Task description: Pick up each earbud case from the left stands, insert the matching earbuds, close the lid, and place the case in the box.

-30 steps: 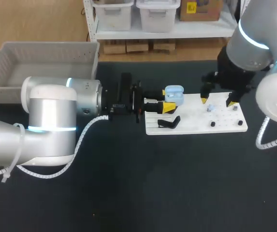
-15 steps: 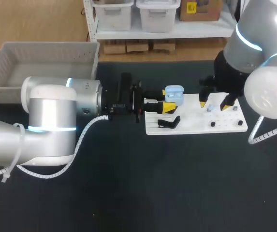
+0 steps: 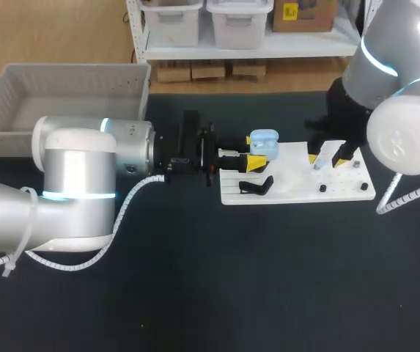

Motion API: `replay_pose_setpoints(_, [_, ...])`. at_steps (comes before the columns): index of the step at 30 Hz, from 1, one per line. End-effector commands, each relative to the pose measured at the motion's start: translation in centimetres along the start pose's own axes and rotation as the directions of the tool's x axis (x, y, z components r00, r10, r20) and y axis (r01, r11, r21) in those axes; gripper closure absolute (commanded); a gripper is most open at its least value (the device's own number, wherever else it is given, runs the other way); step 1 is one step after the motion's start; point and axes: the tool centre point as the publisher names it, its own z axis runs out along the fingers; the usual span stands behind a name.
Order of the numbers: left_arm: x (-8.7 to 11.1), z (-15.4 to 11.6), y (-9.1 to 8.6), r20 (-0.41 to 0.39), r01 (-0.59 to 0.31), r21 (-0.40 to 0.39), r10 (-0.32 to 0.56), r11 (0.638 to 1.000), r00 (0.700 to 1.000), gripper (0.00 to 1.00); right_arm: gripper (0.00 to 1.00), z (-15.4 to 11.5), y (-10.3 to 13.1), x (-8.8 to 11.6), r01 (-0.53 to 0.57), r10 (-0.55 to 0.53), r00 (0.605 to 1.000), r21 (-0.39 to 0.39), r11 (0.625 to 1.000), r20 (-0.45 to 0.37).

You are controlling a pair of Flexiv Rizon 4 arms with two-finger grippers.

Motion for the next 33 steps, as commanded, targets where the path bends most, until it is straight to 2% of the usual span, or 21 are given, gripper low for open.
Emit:
replay_pose_setpoints(1, [0.0,0.0,-0.2,0.001,-0.002,-0.006,0.002,1.000,1.000,1.00,0.53,0.2,-0.2,0.0,-0.003,0.003,1.000,-0.006,1.000,0.003])
replay_pose_setpoints(12, [0.0,0.0,-0.2,0.001,-0.002,-0.006,0.002,1.000,1.000,1.00,0.55,0.8,0.2,0.2,0.004,-0.004,1.000,-0.018,1.000,-0.007])
replay_pose_setpoints(19, [0.0,0.0,-0.2,0.001,-0.002,-0.006,0.002,1.000,1.000,1.00,0.60,1.0,0.1,0.0,-0.004,0.004,1.000,-0.016,1.000,-0.002])
replay_pose_setpoints(33, [0.0,0.0,-0.2,0.001,-0.002,-0.006,0.002,1.000,1.000,1.00,0.62,1.3,0.1,-0.3,-0.015,0.015,1.000,-0.019,1.000,0.007])
